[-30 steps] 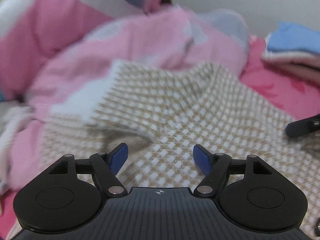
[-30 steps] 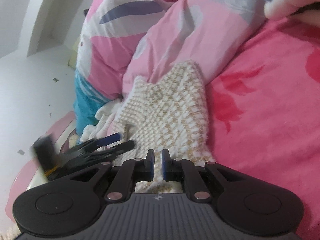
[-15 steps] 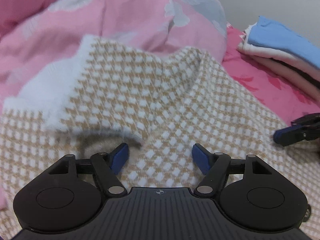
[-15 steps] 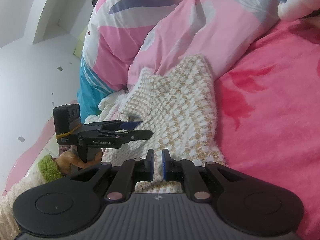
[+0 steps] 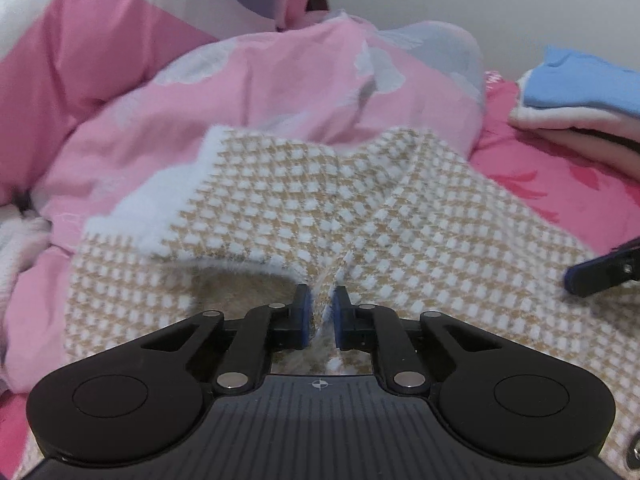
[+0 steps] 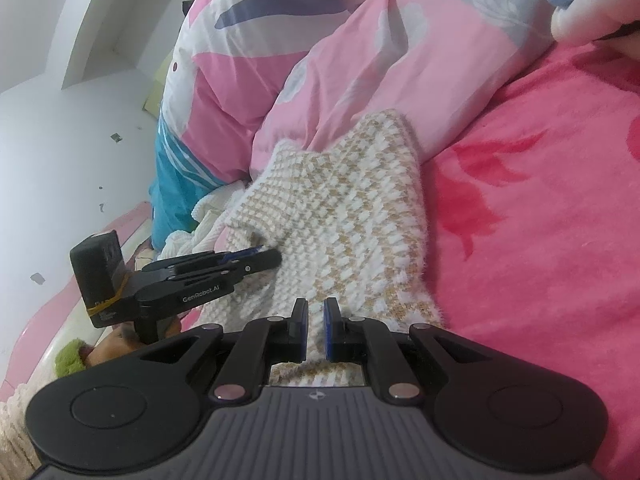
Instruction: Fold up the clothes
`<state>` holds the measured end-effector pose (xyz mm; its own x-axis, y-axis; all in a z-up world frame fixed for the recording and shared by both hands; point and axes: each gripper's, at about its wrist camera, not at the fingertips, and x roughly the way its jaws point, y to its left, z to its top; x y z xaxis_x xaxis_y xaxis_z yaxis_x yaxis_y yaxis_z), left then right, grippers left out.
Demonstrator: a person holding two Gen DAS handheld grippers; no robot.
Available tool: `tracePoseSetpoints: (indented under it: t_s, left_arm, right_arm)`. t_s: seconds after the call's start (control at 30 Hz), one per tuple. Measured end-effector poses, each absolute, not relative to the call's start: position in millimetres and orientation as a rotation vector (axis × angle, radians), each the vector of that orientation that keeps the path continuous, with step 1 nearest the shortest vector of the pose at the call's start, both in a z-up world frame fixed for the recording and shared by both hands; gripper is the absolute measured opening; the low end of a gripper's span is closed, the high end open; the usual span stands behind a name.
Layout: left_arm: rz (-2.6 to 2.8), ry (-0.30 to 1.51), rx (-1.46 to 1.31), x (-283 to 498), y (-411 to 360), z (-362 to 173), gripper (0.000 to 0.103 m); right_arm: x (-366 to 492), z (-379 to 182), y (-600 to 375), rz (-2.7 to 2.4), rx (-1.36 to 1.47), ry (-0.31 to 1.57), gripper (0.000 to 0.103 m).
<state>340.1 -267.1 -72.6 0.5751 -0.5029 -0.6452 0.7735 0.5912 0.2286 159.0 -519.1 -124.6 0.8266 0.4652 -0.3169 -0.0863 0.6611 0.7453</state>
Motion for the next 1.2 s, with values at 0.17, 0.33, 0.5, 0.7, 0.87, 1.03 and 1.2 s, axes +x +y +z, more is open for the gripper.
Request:
tracePoseSetpoints:
  t_s: [0.17, 0.33, 0.5, 0.7, 0.87, 1.03, 1.2]
  left_arm:
    - [-0.726, 0.52, 0.6, 335.0, -274.2, -81.7, 0.009]
    - [-0.7, 0.504, 0.626, 333.2, -278.5, -88.8, 0.011]
    - [-0.663, 0.49, 0.648, 322.0, -267.6, -75.1, 0.025]
    - [-0.761, 0.341, 0.555, 282.2, -265.8, -43.7, 0.025]
    - [-0.983, 0.481, 0.45, 285.0, -328.2, -64.4, 0.023]
    - [-0.954, 0.603, 0.332, 326.1, -367.9, -97.8, 0.022]
    - [-0.935, 0.627, 0.27, 347.4, -381.9, -96.6, 0.023]
  right_arm:
    - [151.5, -114.4, -514.7, 0.211, 0.675, 0.523, 0.007]
    - [154.0, -106.6, -490.7, 0.1, 0.432, 0.599, 0.001]
    - [152.2, -108.6, -494.5, 0.107, 0.445, 0.603, 0.0]
    - [152.4, -107.9, -495.1, 0.109, 0.455, 0.601, 0.0]
    - [151.8, -109.5, -499.2, 0.12, 0.487, 0.598, 0.001]
    - [151.2, -110.7, -501.0, 0.124, 0.504, 0.594, 0.001]
    - [151.5, -110.4, -501.6, 0.122, 0.51, 0.592, 0.001]
